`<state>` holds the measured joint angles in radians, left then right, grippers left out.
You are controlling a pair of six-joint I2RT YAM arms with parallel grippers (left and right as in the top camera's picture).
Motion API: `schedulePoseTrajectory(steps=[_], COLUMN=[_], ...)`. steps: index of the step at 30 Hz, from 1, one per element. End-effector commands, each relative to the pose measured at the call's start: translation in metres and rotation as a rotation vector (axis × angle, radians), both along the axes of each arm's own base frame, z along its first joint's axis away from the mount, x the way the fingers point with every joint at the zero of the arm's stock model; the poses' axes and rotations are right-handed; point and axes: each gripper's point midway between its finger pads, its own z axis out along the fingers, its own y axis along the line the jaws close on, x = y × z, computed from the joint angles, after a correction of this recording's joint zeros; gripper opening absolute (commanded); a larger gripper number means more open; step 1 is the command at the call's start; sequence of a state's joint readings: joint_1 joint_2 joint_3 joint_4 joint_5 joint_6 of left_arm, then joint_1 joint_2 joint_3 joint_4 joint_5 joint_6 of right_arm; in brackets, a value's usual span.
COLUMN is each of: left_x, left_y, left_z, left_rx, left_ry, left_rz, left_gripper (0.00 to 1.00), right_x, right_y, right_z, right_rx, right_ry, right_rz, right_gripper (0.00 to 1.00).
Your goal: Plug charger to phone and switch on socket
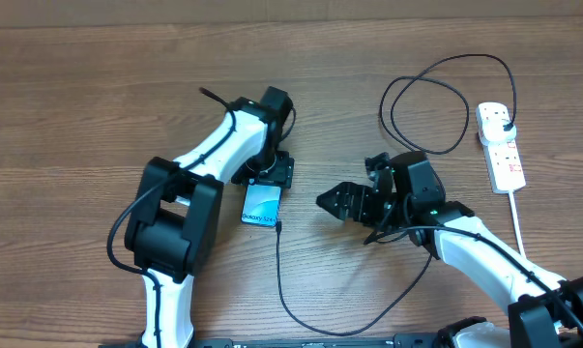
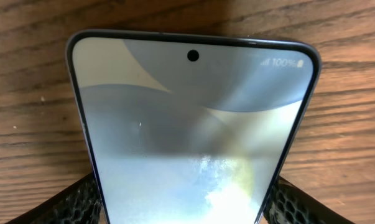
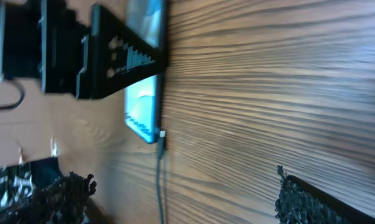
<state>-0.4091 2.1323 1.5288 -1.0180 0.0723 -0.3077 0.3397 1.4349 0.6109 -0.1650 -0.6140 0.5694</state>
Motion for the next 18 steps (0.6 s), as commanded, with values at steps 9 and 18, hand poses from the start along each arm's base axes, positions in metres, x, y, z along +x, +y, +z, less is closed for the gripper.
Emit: schedulePoseTrajectory(steps=[9, 18], left_x=[-0.015, -0.021], left_y=[-0.039, -0.051], left_z=[0.020, 0.029], left_rx=[-0.372, -0.457], left_ry=[0.192, 0.231], left_rz=[-0.007, -0.004], left_gripper=[0.72, 0.73], right_x=[-0.006, -0.002], right_y=[0.030, 0.032], right_z=[-0.012, -0.023], right_rx=[0.029, 0.028], right_ry=[0.040, 0.048], right_rz=[0.016, 0.014], right_gripper=[1.00, 1.00])
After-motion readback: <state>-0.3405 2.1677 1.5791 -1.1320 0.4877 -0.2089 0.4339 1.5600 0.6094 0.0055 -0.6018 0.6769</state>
